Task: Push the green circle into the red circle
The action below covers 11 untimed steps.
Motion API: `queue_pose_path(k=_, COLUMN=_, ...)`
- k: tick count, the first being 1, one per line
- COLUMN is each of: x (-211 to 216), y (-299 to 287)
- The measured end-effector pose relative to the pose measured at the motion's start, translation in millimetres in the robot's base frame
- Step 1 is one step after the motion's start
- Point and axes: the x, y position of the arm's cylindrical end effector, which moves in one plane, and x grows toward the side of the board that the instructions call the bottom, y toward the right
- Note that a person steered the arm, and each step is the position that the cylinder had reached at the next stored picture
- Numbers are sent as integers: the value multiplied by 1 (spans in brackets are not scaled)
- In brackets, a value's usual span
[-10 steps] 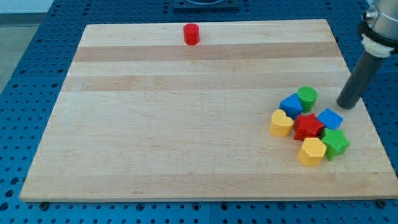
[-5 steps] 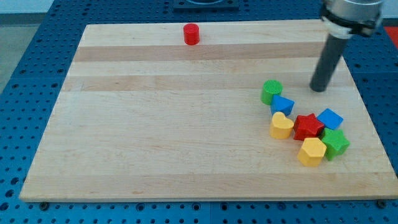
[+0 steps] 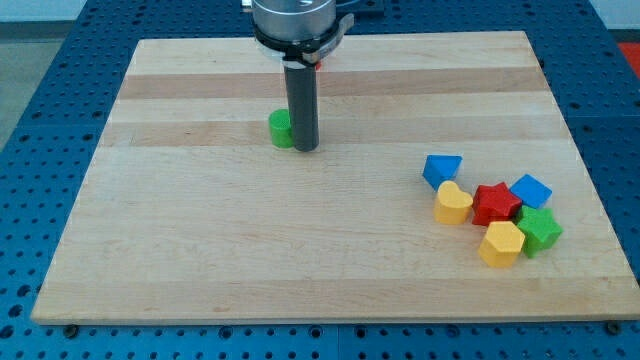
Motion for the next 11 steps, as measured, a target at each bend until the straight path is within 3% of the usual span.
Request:
queue_pose_path(k=1, x=20, y=-7)
queue_pose_path(k=2, x=-1, y=-37)
queue_pose_path(k=3, x=-59, y=-51)
queue_pose_path(k=5, x=-42, y=-29)
queue_pose_path(k=6, x=-68, y=-23)
queue_pose_path(k=7, x=-111, y=-61)
queue_pose_path(k=9, x=-117, y=-62)
queue_pose_path(k=11, x=-150, y=-48)
